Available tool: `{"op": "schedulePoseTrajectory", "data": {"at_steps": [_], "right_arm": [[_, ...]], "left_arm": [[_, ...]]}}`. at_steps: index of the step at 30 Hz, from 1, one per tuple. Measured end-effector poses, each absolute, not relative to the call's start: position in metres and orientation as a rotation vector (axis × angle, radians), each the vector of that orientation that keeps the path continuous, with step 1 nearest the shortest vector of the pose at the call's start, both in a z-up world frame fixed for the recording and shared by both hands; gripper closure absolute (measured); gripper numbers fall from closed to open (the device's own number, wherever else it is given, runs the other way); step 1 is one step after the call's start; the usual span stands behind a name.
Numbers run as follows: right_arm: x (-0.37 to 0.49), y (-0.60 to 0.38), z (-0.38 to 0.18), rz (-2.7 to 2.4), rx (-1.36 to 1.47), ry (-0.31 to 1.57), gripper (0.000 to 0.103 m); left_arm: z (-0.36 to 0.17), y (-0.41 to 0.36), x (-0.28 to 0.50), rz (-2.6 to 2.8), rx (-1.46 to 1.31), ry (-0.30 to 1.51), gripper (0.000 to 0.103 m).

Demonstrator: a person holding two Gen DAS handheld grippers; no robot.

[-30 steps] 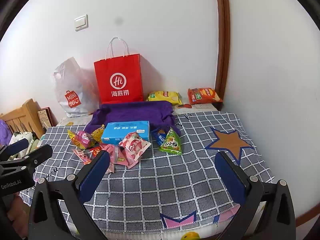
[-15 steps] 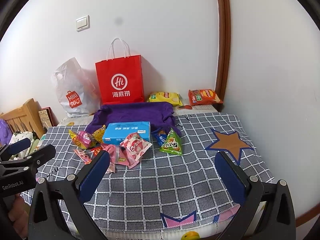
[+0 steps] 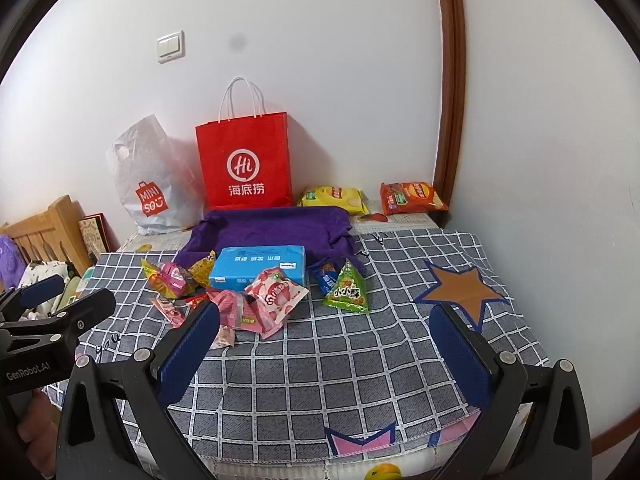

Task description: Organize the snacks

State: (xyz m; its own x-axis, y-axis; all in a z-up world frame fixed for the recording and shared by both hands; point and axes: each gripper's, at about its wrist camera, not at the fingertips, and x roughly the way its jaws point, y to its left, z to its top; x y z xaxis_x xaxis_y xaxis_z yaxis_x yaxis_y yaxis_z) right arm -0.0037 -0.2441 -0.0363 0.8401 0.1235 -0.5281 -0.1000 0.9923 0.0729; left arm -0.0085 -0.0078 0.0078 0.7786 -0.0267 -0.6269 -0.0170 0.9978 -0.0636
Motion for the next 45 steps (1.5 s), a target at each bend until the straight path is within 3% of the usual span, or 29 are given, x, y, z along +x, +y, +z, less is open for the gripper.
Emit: {"op": "schedulePoseTrajectory", "data": {"at_steps": [45], "right_arm": [[0.020, -0.235, -0.050, 0.123, -0.017, 0.571, 0.000]], "left_arm": [[0.005, -0.003, 0.007, 0.018, -0.035, 0.661, 0.001]]}}
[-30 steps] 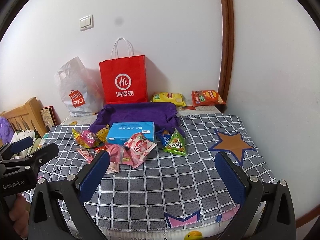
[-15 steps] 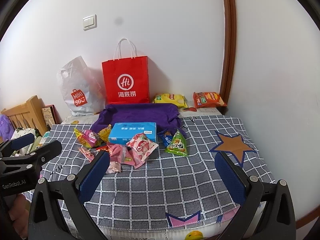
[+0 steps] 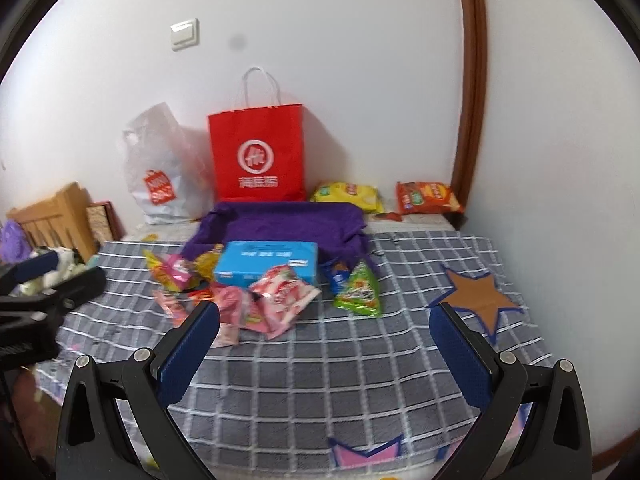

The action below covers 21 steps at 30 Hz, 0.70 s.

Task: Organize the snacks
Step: 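Grasp the green snack packet with the right gripper while the left grasps a pink-yellow packet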

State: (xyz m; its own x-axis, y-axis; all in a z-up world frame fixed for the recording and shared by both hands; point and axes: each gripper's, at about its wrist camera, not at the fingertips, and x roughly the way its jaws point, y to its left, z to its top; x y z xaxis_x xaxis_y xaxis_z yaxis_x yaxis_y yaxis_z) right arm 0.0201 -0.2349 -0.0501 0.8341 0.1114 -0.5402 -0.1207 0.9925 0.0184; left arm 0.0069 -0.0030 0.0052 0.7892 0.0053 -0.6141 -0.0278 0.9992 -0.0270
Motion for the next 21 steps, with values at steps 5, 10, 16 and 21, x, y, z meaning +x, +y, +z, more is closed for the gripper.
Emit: {"op": "schedulePoseTrajectory", "data": {"at_steps": [5, 10, 16, 21], "right_arm": [[0.036, -0.240, -0.066, 0.052, -0.104, 0.575, 0.000], [0.069, -0.259, -0.095, 0.154, -0.016, 0.641, 0.000], [0.112, -0.267, -0.125, 0.157, 0.080, 0.688, 0.001], [0.164, -0.258, -0.152, 0.143, 0.069, 0.761, 0.013]], "left_arm": [[-0.012, 0.006, 0.031, 0.033, -0.042, 0.697, 0.001], [-0.038, 0.016, 0.061, 0.012, -0.076, 0.762, 0.001], [-0.066, 0.028, 0.087, 0.076, -0.087, 0.806, 0.001], [-0.083, 0.040, 0.108, 0.126, -0.089, 0.825, 0.001]]}}
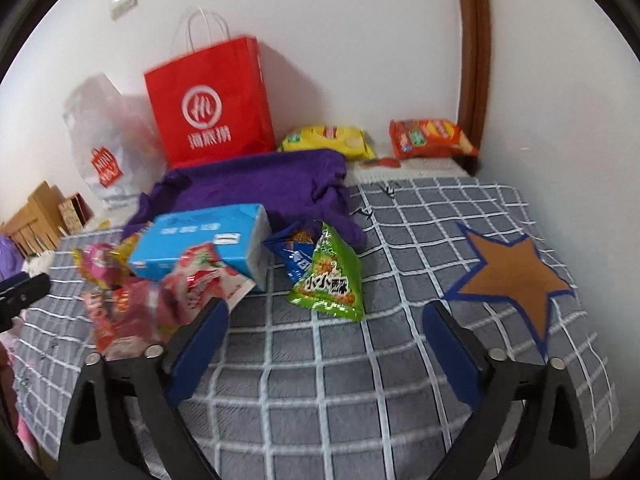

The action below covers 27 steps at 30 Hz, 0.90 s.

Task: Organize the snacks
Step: 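Grasp the green snack packet with the right gripper while the left grasps a pink-yellow packet, then carry the green packet with the right gripper onto the purple cloth while the left carries the pink-yellow packet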

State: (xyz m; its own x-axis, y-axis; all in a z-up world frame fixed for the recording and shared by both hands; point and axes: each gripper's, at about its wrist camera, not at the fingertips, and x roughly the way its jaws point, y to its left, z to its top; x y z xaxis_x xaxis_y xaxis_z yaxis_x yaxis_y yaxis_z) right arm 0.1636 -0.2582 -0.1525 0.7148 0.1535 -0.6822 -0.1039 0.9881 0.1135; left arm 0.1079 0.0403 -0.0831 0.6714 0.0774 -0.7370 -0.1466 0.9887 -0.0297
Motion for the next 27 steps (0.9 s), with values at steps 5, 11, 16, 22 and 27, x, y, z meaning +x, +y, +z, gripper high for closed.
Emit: {"op": "schedulePoseTrajectory", "data": {"at_steps": [5, 11, 16, 22, 27], "right_arm": [[0.210, -0.258, -0.180, 0.130, 0.097, 0.853, 0.034], [0.243, -0.257, -0.200, 0.148, 0.132, 0.890, 0.042], [0.251, -0.250, -0.212, 0.178, 0.125, 0.913, 0.058], [0.243, -0.241, -0.212, 0.169, 0.046, 0.856, 0.058], [0.242, -0.242, -0.214, 0.173, 0.049, 0.859, 0.056]], "left_arm": [[-0.097, 0.057, 0.125, 0.141, -0.111, 0.873, 0.001], [-0.106, 0.078, 0.138, 0.178, -0.155, 0.885, 0.001], [-0.119, 0.094, 0.152, 0.173, -0.218, 0.916, 0.001], [-0.133, 0.094, 0.169, 0.134, -0.260, 0.940, 0.001], [-0.132, 0.095, 0.189, 0.136, -0.272, 0.939, 0.001]]}}
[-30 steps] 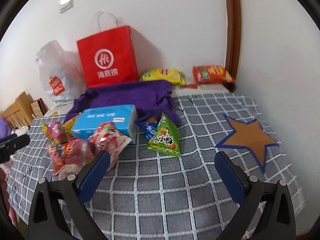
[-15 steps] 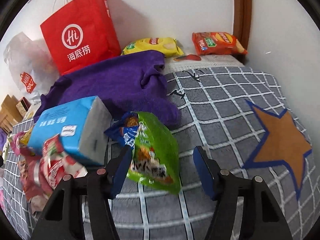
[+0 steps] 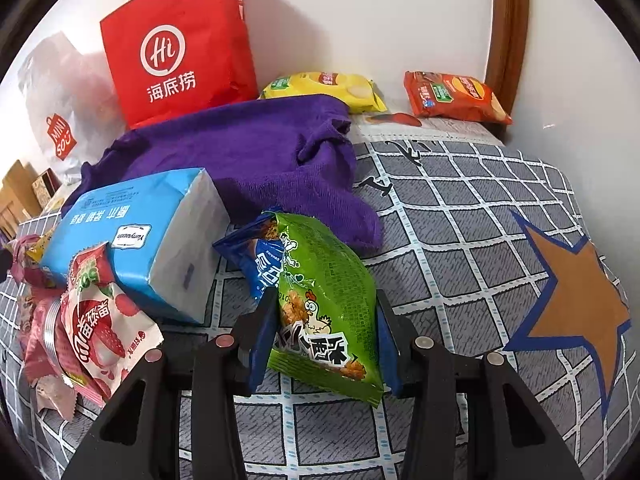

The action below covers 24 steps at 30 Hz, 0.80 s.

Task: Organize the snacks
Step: 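Carry the green packet with the right gripper onto the purple cloth while the left carries the pink-yellow packet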

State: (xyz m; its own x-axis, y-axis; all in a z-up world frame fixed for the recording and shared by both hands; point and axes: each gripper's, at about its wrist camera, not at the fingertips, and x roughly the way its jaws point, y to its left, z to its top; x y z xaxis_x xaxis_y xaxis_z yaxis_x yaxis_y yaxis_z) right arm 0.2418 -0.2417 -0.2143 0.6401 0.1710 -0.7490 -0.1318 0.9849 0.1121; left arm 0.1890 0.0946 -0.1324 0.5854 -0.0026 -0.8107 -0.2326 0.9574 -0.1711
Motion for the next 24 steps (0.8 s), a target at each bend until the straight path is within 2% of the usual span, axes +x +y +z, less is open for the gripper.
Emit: {"op": "schedulePoseTrajectory", "data": {"at_steps": [5, 8, 11, 18, 24], "right_arm": [[0.246, -0.242, -0.219, 0.178, 0.054, 0.888, 0.055], [0.246, -0.239, -0.219, 0.177, 0.042, 0.893, 0.054], [0.247, -0.239, -0.219, 0.179, 0.039, 0.895, 0.053], [0.248, -0.242, -0.219, 0.188, 0.065, 0.897, 0.053], [0.239, -0.245, -0.213, 0.136, 0.045, 0.884, 0.058]], "left_arm": [[-0.155, 0.095, 0.205, 0.165, -0.213, 1.001, 0.004], [-0.172, 0.100, 0.205, 0.135, -0.273, 1.040, 0.025], [-0.173, 0.105, 0.202, 0.124, -0.298, 1.018, 0.032], [-0.152, 0.106, 0.185, 0.106, -0.325, 0.975, 0.036], [-0.128, 0.103, 0.159, 0.061, -0.323, 0.949, 0.036]]}}
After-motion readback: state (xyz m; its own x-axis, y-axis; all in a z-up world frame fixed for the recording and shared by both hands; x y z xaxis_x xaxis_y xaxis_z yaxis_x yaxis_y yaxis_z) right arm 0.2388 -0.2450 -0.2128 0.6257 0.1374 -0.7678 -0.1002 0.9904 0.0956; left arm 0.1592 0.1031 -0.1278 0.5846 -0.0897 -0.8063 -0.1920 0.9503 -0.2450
